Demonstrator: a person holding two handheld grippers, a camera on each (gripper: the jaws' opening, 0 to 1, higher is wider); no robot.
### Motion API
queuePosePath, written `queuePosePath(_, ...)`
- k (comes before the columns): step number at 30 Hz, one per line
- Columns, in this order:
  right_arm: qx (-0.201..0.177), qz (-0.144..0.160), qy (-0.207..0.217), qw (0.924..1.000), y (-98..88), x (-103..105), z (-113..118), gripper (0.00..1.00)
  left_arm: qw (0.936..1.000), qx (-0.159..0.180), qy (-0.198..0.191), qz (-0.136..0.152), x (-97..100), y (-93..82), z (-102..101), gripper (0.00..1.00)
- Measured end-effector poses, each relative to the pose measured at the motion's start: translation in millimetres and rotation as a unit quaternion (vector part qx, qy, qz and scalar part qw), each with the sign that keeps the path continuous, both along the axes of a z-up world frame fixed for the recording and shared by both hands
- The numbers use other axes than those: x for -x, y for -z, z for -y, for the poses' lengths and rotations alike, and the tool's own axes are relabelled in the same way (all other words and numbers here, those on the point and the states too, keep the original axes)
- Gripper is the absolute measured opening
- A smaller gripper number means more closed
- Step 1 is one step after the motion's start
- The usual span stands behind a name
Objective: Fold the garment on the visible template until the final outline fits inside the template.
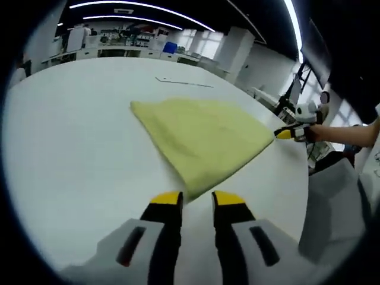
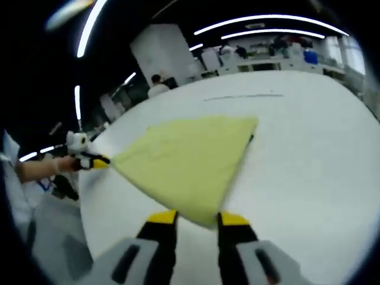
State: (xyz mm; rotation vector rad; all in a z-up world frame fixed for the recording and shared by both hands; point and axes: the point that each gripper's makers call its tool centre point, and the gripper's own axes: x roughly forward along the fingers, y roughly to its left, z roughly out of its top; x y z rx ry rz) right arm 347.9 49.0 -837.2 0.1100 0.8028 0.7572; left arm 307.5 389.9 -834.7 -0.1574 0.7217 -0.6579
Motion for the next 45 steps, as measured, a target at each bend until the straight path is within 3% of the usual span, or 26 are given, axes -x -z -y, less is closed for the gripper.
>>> queuePosePath(5, -0.005, -0.003, 0.002, 1.0000, -2.3, -1, -1, 0.11, 1.0000, 0.003, 0.006, -0.001, -2.1, 0.0, 1, 0.12)
queuePosePath(8, -0.007, -0.003, 0.006, 1.0000, -2.4, -3, 3, 0.00, 1.0000, 0.000, 0.005, -0.004, -1.1, 0.1, 2, 0.04)
queuePosePath(14, -0.002, 0.002, 0.006, 1.0000, -3.2, -2, 4, 0.00, 0.9999, 0.005, -0.008, -0.013, -3.1, 5.3, -3, 0.01)
queuePosePath(19, -0.003, 0.004, 0.008, 1.0000, -5.1, 1, 5, 0.00, 0.9999, -0.009, -0.001, 0.005, -2.7, 1.1, -6, 0.00)
queuePosePath(22, 0.001, 0.004, 0.006, 1.0000, -4.8, 5, 6, 0.00, 1.0000, -0.003, -0.002, -0.002, 0.0, -0.1, -7, 0.00)
queuePosePath(29, 0.001, -0.002, -0.005, 1.0000, -5.7, 27, 7, 0.00, 0.9998, -0.009, 0.014, -0.005, 22.7, -3.4, -2, 0.00)
queuePosePath(45, -0.007, 0.003, -0.030, 0.9995, -2.9, 81, 10, 0.00, 0.9998, 0.006, 0.005, -0.017, 73.4, -1.3, 3, 0.00)
